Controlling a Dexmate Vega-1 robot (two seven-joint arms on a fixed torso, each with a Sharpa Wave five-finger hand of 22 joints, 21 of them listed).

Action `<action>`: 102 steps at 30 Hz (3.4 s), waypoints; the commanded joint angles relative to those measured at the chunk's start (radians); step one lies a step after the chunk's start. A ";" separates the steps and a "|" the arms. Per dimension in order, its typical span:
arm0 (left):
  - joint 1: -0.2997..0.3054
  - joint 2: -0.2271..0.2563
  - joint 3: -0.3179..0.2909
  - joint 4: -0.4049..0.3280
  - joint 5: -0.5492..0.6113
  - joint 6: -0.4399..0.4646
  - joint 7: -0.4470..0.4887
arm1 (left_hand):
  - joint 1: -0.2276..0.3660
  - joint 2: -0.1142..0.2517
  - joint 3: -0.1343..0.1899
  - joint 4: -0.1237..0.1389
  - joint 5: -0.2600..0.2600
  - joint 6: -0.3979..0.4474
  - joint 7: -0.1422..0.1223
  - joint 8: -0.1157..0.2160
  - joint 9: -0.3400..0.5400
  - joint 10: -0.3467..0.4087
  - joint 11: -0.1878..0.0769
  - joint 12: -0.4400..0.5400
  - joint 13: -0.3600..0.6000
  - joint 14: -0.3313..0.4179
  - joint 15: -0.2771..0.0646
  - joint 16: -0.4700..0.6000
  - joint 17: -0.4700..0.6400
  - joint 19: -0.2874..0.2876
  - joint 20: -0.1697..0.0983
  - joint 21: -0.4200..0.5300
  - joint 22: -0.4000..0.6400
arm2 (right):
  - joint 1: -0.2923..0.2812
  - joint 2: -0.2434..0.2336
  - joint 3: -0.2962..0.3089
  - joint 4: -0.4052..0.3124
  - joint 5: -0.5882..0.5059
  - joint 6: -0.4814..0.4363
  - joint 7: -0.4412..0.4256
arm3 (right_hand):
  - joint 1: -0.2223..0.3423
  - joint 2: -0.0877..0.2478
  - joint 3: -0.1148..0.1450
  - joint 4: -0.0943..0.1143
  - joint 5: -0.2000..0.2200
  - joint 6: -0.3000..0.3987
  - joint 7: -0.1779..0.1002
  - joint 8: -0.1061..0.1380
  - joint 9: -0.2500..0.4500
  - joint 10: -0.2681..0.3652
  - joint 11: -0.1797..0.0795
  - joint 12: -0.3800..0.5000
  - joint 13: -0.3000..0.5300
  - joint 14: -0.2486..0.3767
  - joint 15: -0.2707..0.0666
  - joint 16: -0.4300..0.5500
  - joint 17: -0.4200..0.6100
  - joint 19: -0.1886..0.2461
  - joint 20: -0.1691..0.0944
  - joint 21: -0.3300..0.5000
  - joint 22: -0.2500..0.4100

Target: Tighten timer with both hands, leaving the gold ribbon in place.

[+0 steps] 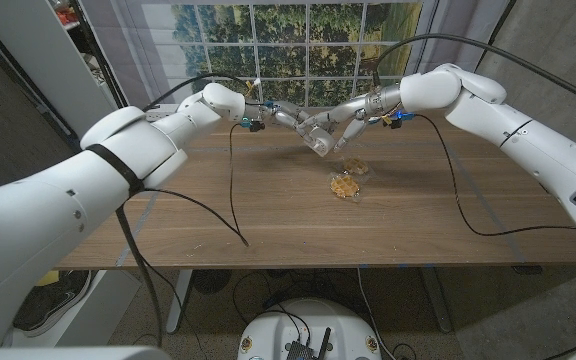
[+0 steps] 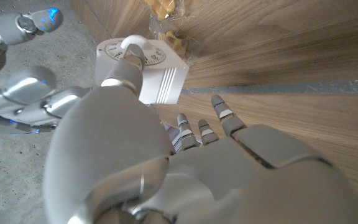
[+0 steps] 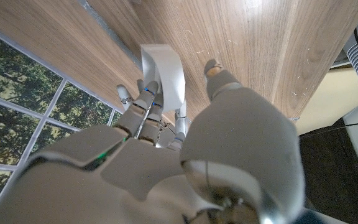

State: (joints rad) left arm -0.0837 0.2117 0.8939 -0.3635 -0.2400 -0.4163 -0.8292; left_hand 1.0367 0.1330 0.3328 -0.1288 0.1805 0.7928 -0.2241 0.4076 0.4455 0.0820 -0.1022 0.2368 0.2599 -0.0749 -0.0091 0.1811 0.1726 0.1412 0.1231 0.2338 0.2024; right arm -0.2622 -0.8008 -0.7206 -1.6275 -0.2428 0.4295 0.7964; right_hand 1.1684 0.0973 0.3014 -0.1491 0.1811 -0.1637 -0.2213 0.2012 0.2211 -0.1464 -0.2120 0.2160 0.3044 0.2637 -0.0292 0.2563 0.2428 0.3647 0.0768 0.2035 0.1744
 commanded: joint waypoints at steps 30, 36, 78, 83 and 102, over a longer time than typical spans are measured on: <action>-0.036 0.006 0.015 -0.002 0.001 -0.001 -0.135 | 0.041 0.060 0.030 0.018 -0.003 0.014 0.108 0.005 0.047 -0.031 0.051 -0.005 -0.007 -0.034 0.023 -0.003 0.002 -0.006 0.011 0.006 0.006 | -0.037 -0.032 0.049 -0.246 -0.273 -0.288 -0.096 | -0.057 -0.028 -0.062 0.013 -0.001 0.009 -0.001 0.025 0.007 -0.138 0.126 -0.019 -0.003 -0.060 0.092 -0.034 -0.006 -0.001 0.062 0.000 0.004; -0.058 0.017 0.028 -0.010 0.032 -0.091 -0.182 | 0.042 0.060 0.033 0.020 -0.003 0.009 0.108 0.006 0.056 -0.047 0.062 -0.010 -0.008 -0.044 0.027 -0.004 0.002 -0.012 0.013 0.005 0.006 | 0.049 0.007 -0.013 -0.226 -0.298 -0.299 0.050 | -0.045 -0.022 -0.061 0.005 0.000 0.018 -0.002 0.027 0.007 -0.159 0.166 -0.019 -0.013 -0.123 0.159 -0.061 -0.016 -0.015 0.103 -0.006 0.003; -0.055 0.017 0.025 -0.014 0.091 -0.146 -0.110 | 0.046 0.059 0.049 0.029 -0.006 0.002 0.112 0.018 0.109 -0.057 0.103 -0.004 -0.015 -0.049 0.065 0.005 0.004 -0.017 0.016 0.011 0.007 | 0.321 0.206 -0.243 -0.103 -0.320 -0.558 0.512 | -0.049 -0.019 -0.073 0.011 0.000 0.044 -0.001 0.026 -0.001 -0.186 0.275 -0.021 -0.066 -0.236 0.251 -0.080 -0.055 -0.060 0.141 -0.014 0.001; -0.052 0.018 0.020 -0.013 0.075 -0.139 -0.121 | 0.046 0.059 0.050 0.030 -0.006 0.000 0.118 0.019 0.114 -0.057 0.100 -0.003 -0.016 -0.049 0.065 0.005 0.004 -0.015 0.015 0.013 0.007 | 0.309 0.208 -0.247 -0.102 -0.311 -0.570 0.478 | -0.051 -0.019 -0.074 0.012 0.001 0.042 -0.001 0.025 -0.001 -0.185 0.277 -0.021 -0.069 -0.236 0.251 -0.079 -0.055 -0.060 0.141 -0.014 0.001; -0.037 0.029 -0.012 -0.023 0.036 -0.158 -0.188 | 0.046 0.057 0.053 0.031 -0.006 0.001 0.116 0.022 0.128 -0.055 0.099 -0.001 -0.019 -0.047 0.065 0.005 0.004 -0.014 0.016 0.015 0.007 | 0.268 0.192 -0.263 -0.158 -0.330 -0.638 0.409 | -0.068 -0.031 -0.086 0.014 0.001 0.023 0.000 0.014 -0.004 -0.167 0.299 -0.014 -0.083 -0.225 0.251 -0.071 -0.058 -0.044 0.140 -0.006 0.002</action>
State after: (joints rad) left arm -0.1280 0.2359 0.8969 -0.3783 -0.1861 -0.5546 -0.9854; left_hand 1.0806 0.1831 0.3486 -0.1295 0.1767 0.6902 -0.2029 0.4067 0.4572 0.0217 -0.0013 0.2294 0.2415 -0.1251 0.0557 0.1812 0.1748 0.1288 0.1355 0.2442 0.2070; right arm 0.0171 -0.6044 -0.9669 -1.7595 -0.5584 -0.1824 1.2282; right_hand 1.1089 0.0699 0.2188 -0.1351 0.1778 -0.1326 -0.2180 0.2168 0.2156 -0.1736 0.0867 0.1999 0.2205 0.0323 0.2179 0.1780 0.1812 0.3107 0.2160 0.1917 0.1749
